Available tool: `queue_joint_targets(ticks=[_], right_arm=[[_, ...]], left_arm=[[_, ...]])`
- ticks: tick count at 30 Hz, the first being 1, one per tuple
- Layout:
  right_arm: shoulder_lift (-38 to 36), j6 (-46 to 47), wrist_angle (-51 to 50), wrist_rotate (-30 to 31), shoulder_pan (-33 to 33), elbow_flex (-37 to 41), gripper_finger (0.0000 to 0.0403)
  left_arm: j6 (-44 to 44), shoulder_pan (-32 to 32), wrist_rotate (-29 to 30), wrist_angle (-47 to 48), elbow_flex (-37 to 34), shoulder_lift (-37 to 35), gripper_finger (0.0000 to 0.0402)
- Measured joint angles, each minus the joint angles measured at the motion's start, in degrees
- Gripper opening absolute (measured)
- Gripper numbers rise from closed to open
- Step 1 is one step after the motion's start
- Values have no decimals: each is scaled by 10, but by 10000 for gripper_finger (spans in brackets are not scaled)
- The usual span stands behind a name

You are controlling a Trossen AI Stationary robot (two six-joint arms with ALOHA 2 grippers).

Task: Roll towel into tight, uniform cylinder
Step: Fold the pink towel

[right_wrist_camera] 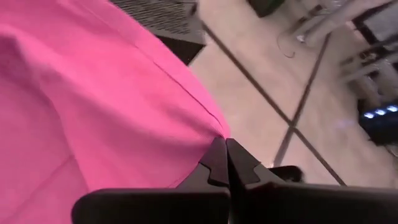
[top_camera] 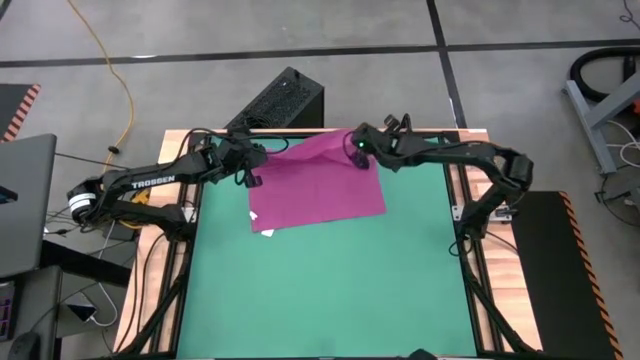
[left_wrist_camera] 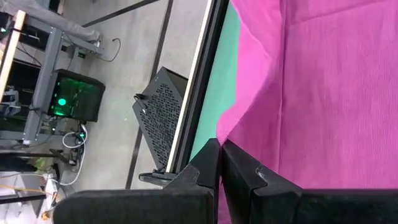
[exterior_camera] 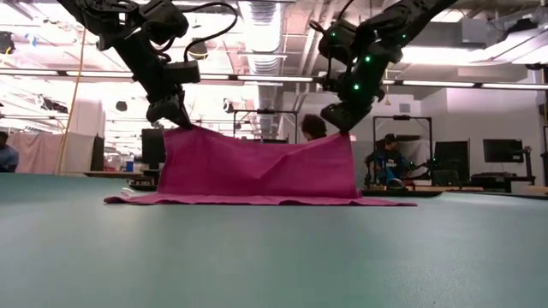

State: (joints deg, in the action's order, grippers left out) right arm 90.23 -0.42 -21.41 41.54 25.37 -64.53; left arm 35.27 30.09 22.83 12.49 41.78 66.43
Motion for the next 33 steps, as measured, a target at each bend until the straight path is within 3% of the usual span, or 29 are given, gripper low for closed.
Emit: queue_joint_targets(ticks=[7,17,22,30,33], right_arm=[[1,-30,66,24,26,0,1],[-2,-45,49,79,24,0,0],[-2,-30,46,53,24,0,0],[-2,13,-52,44,-18,0,0],[-2,37,-100,46,-36,0,0]], left_arm=[[2,-5,5,-4,0,0,0],[28,-12,30,-2,0,-1,0],[30,-13,32,22,0,-1,0],[6,-15,27,67,0,-1,0],[-22,-24,-6,83,0,-1,0]])
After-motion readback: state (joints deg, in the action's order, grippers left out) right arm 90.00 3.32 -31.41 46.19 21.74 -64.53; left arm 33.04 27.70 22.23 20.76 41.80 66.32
